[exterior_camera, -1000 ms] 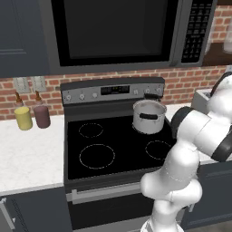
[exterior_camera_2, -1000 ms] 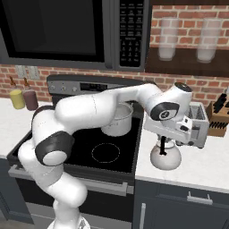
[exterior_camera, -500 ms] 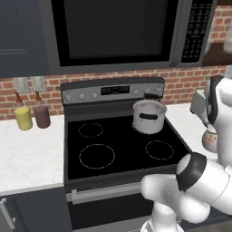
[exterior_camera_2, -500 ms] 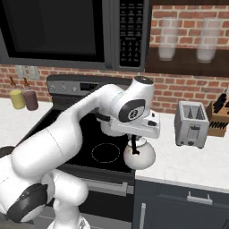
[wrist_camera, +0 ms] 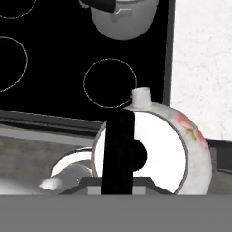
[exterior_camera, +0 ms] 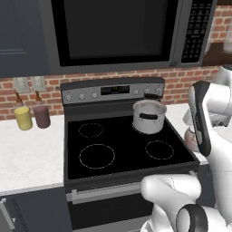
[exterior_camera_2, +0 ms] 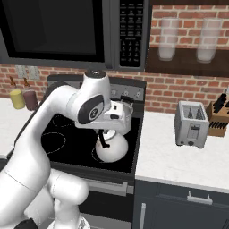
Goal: Pick the kettle from the counter and place it on a stove burner. Then turn the burner on.
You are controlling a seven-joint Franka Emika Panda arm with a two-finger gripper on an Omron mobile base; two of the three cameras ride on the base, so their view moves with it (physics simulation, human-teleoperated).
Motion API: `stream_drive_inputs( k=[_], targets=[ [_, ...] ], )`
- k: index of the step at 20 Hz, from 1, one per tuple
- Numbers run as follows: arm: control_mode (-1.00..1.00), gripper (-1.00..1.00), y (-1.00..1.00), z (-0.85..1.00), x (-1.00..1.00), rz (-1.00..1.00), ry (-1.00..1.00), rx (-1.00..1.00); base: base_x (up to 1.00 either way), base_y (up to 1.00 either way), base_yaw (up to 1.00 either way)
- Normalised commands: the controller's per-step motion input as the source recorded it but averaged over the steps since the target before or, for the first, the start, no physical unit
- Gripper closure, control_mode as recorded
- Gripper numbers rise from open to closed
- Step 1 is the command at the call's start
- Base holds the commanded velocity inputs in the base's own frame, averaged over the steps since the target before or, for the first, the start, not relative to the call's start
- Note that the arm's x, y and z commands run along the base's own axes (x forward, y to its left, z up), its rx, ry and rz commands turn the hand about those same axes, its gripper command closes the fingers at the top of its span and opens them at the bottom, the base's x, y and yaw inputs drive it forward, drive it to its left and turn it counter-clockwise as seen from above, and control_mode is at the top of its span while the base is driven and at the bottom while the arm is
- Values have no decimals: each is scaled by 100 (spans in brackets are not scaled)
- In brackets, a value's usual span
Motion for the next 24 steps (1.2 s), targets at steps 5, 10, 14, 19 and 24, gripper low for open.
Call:
stream_drive_inputs(
  k=[5, 10, 14, 19, 24],
  targets=[
    [-100, 100, 92, 30, 0, 13, -19, 0, 0, 0, 0],
    [-100, 100, 100, 4, 0, 17, -15, 0, 0, 0, 0],
    [-100, 100, 100, 0, 1, 17, -9, 0, 0, 0, 0],
    [-100, 100, 100, 0, 10, 16, -6, 0, 0, 0, 0],
    [-100, 100, 100, -2, 37, 13, -1, 0, 0, 0, 0]
  ],
)
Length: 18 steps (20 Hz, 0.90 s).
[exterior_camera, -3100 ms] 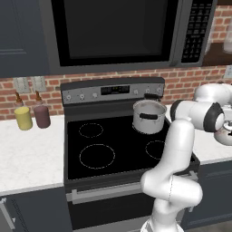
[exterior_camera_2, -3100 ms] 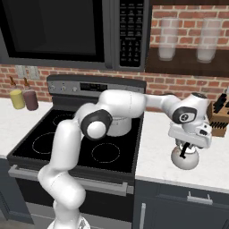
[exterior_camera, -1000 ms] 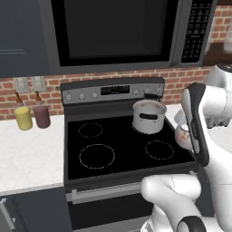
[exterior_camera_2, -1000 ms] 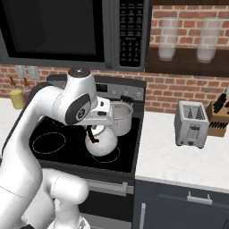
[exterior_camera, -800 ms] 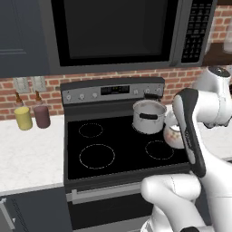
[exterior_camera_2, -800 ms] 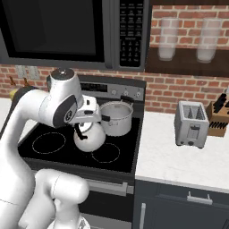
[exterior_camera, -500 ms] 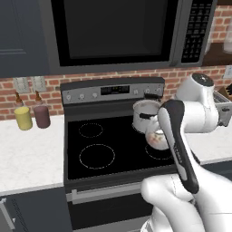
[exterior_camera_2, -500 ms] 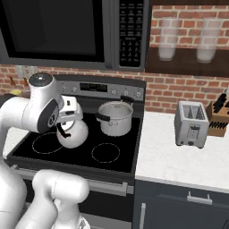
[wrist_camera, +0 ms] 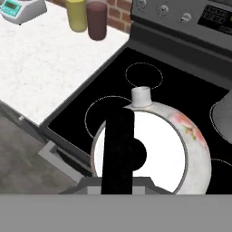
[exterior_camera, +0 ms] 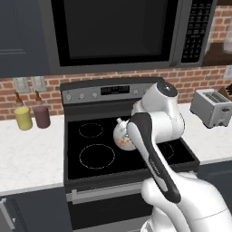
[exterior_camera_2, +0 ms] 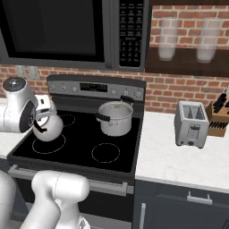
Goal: Pick the kettle from the counter and place it on a stove burner. Then turn the burner on.
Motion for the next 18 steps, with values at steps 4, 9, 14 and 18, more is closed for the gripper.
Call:
stream_drive_inputs(
  k=[4, 9, 14, 18],
  targets=[
    [-100, 100, 90, -26, 61, 12, 1, 0, 0, 0, 0],
    [-100, 100, 45, -38, 59, 2, 8, -1, 0, 0, 0],
    [-100, 100, 19, -22, 9, 0, 9, -1, 0, 0, 0],
    [-100, 100, 6, -19, 0, 0, 5, -1, 0, 0, 0]
  ],
)
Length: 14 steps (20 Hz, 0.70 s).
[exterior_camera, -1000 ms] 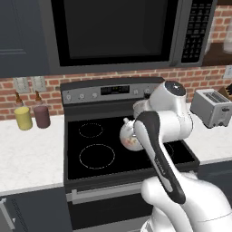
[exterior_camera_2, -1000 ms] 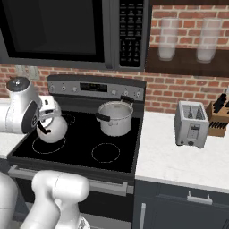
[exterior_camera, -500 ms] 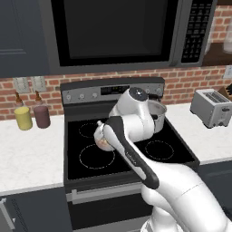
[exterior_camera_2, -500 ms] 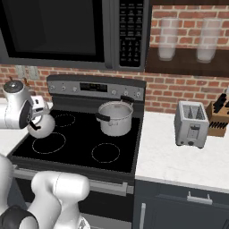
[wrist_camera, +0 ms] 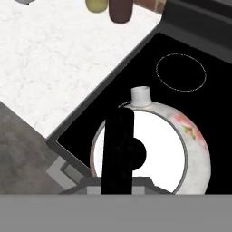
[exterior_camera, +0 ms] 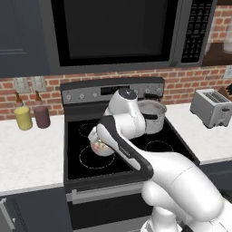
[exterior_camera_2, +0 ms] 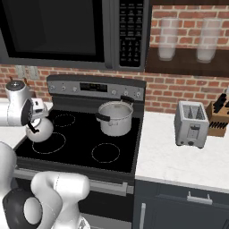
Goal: Pick the kettle from the counter and place it on a stove burner. Then turn the burner on.
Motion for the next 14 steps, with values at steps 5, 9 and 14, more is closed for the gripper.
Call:
stream_drive_inputs(
  k=[5, 9, 14],
  targets=[
    [-100, 100, 17, -33, 0, 0, 7, 0, 0, 0, 0],
    [-100, 100, 13, -41, 0, 0, 9, 0, 0, 0, 0],
    [-100, 100, 8, -29, 2, 0, 4, -2, 0, 0, 0]
  ],
)
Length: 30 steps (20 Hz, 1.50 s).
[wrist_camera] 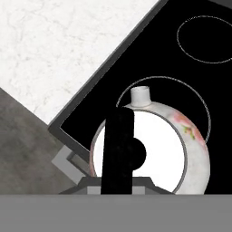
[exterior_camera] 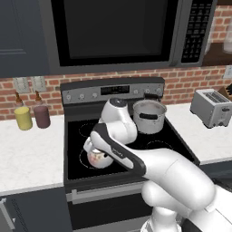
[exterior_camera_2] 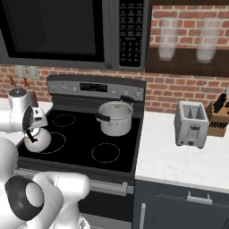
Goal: Pick the kettle from the counter and place it on a stove burner. Then turn the burner on.
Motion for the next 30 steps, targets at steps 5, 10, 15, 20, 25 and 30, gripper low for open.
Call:
stream_drive_inputs(
  k=[5, 10, 15, 20, 25, 30],
  targets=[
    [-100, 100, 3, -8, 18, 0, 6, -3, 0, 0, 0],
    [-100, 100, 0, 0, 38, 0, 15, -1, 0, 0, 0],
    [-100, 100, 3, 0, 37, 0, 16, 0, 0, 0, 0],
    [-100, 100, 4, 0, 30, 0, 3, 0, 0, 0, 0],
    [-100, 100, 1, 0, 7, 0, 0, 0, 0, 0, 0],
    [-100, 100, 0, -20, 1, 0, 0, 0, 0, 0, 0]
  ],
)
